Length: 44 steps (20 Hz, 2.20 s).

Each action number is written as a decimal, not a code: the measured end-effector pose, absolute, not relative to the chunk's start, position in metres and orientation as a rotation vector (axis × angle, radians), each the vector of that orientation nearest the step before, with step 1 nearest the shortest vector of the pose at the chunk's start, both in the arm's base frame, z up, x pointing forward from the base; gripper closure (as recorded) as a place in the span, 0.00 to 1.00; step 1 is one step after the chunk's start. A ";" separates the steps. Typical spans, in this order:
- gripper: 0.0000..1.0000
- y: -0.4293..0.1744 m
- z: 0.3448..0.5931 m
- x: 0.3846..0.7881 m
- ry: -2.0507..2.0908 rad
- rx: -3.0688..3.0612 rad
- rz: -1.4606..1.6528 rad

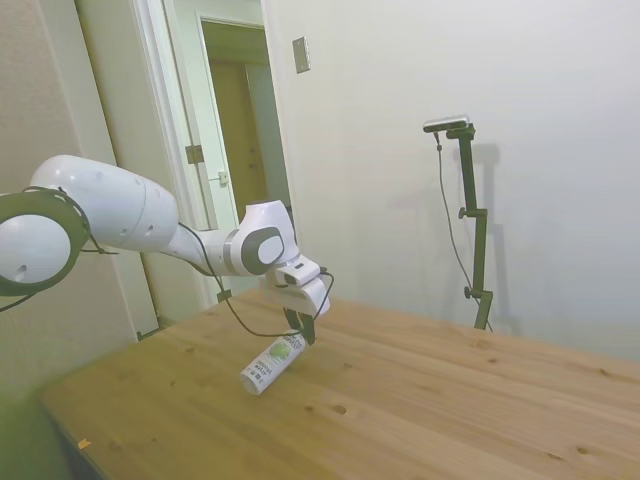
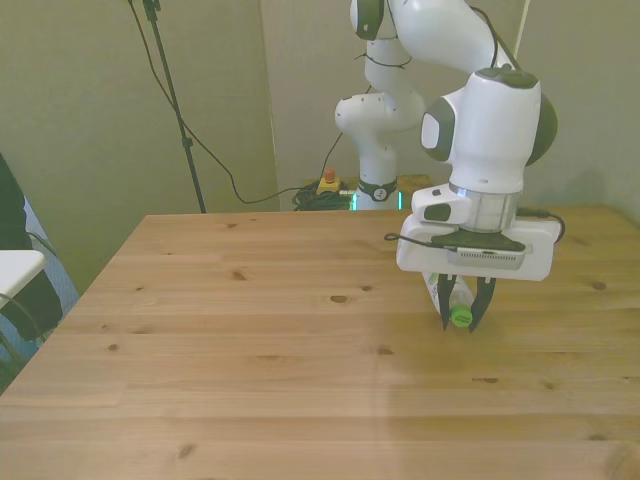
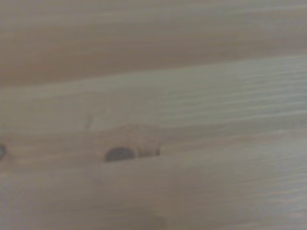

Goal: Stand the water bottle

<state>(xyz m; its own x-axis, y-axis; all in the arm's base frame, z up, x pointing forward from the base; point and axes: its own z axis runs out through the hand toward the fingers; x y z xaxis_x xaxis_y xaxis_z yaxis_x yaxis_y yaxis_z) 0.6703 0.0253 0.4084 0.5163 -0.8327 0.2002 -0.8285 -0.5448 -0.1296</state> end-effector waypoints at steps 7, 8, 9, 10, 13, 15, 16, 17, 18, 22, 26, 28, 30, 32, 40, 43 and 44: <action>1.00 0.019 0.476 0.660 1.706 -2.532 -0.779; 1.00 0.018 0.480 0.657 1.733 -2.504 -0.845; 1.00 0.018 0.483 0.654 1.762 -2.469 -0.911; 1.00 0.016 0.484 0.651 1.791 -2.437 -0.977; 1.00 0.011 0.483 0.645 1.872 -2.342 -1.155; 1.00 0.025 0.474 0.635 1.865 -2.348 -1.134; 1.00 0.024 0.474 0.634 1.865 -2.350 -1.133; 1.00 0.022 0.474 0.632 1.860 -2.358 -1.144; 1.00 0.019 0.474 0.631 1.846 -2.369 -1.168; 1.00 0.011 0.477 0.633 1.763 -2.353 -1.213; 1.00 0.008 0.472 0.637 1.650 -2.365 -1.278; 1.00 0.004 0.470 0.641 1.617 -2.329 -1.361; 1.00 0.001 0.469 0.650 1.594 -2.263 -1.482; 1.00 0.007 0.465 0.659 1.577 -2.202 -1.567; 1.00 0.026 0.436 0.693 1.673 -1.998 -1.719; 1.00 0.022 0.430 0.699 1.724 -1.911 -1.741; 1.00 0.023 0.428 0.700 1.735 -1.898 -1.740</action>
